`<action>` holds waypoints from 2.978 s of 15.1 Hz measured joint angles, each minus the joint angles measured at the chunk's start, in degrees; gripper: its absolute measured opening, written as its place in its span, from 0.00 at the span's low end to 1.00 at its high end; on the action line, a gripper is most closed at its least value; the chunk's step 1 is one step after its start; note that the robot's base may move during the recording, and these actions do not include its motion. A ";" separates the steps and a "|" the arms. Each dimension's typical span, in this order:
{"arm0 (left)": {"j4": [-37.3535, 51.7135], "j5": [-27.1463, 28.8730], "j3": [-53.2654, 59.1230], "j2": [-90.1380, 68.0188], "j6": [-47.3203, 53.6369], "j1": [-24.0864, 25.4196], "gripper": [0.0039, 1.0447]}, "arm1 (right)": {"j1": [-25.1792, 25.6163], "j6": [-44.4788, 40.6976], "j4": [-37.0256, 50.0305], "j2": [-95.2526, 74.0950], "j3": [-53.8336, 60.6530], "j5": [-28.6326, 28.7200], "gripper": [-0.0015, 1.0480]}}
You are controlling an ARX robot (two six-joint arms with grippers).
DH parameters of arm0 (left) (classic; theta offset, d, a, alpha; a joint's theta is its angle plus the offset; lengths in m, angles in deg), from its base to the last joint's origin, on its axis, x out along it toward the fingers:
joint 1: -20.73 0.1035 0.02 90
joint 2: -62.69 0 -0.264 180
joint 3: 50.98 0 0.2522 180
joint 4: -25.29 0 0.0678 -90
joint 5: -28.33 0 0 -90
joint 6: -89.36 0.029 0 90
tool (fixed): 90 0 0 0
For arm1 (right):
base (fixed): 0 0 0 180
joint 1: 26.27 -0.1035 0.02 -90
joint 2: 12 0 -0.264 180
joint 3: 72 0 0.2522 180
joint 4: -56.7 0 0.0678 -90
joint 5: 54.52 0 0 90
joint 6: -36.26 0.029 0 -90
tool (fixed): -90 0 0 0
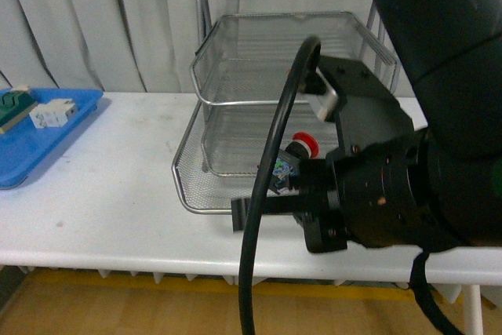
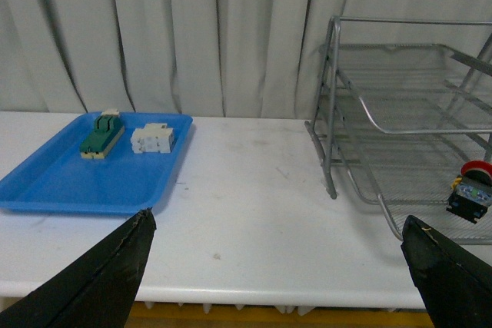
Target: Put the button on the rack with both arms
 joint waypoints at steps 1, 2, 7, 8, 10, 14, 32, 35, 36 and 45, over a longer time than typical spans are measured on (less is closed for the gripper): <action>0.00 0.00 0.00 0.00 0.00 0.00 0.94 | -0.31 -0.07 1.29 -0.17 1.38 0.00 0.02; 0.00 0.00 0.00 0.00 0.00 0.00 0.94 | -0.31 -0.11 1.90 -0.48 1.88 -0.02 0.02; 0.00 0.00 0.00 0.00 0.02 0.00 0.94 | 2.49 -3.17 4.24 -8.33 1.49 -3.13 0.02; 0.00 0.00 0.00 0.00 0.02 0.00 0.94 | 3.21 -3.76 4.20 -9.18 0.02 -3.76 0.02; 0.00 0.00 0.00 0.00 0.04 0.00 0.94 | 4.42 -4.55 3.56 -10.60 -2.69 -4.50 0.02; 0.00 0.00 0.00 0.00 0.04 0.00 0.94 | 5.05 -5.51 1.09 -12.72 -6.64 -4.96 0.02; -0.02 -0.02 0.00 0.00 0.04 0.00 0.94 | 13.00 -9.16 -2.75 -24.44 -25.59 -8.68 0.02; 0.00 0.00 0.00 0.00 0.04 0.00 0.94 | 14.27 -10.08 -3.13 -25.64 -27.56 -9.66 0.02; 0.00 0.00 0.00 0.00 0.04 0.00 0.94 | 14.47 -10.19 -3.13 -25.99 -27.76 -9.81 0.02; 0.00 0.00 0.00 0.00 0.04 0.00 0.94 | 14.36 -6.62 3.48 -11.04 -11.15 -2.78 0.02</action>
